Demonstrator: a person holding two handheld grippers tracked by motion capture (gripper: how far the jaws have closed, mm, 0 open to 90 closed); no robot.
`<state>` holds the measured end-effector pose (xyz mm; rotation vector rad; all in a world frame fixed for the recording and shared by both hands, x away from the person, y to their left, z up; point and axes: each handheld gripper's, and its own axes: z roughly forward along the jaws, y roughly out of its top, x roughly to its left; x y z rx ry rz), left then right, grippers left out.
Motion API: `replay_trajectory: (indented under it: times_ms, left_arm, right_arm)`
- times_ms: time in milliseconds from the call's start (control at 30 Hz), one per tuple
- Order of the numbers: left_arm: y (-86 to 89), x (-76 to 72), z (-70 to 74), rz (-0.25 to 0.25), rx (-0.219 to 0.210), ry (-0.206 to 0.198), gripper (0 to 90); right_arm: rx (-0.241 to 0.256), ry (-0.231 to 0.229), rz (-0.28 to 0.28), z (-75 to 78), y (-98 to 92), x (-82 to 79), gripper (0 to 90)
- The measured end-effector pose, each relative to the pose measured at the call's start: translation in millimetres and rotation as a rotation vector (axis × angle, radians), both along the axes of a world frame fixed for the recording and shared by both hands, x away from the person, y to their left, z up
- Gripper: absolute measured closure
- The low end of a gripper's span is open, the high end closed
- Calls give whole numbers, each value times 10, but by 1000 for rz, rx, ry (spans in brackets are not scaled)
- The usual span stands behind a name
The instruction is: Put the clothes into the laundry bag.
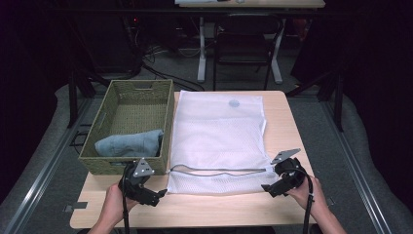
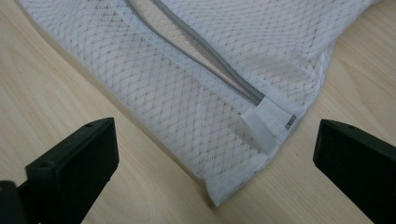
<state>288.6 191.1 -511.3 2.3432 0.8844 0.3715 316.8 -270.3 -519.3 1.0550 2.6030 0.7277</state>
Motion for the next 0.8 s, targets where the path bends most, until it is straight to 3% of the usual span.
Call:
replay_trajectory:
  times_ms: [500, 667, 800]
  left_arm:
    - [11, 53, -12, -11, -37, 23, 2]
    - [11, 63, -19, -32, -51, 27, 2]
    - [33, 65, -28, -35, -59, 36, 2]
  right_arm:
    - [39, -15, 24, 37, -1, 12, 5]
    - [105, -39, 45, 94, 30, 38, 0]
    - [114, -53, 60, 101, 74, 86, 0]
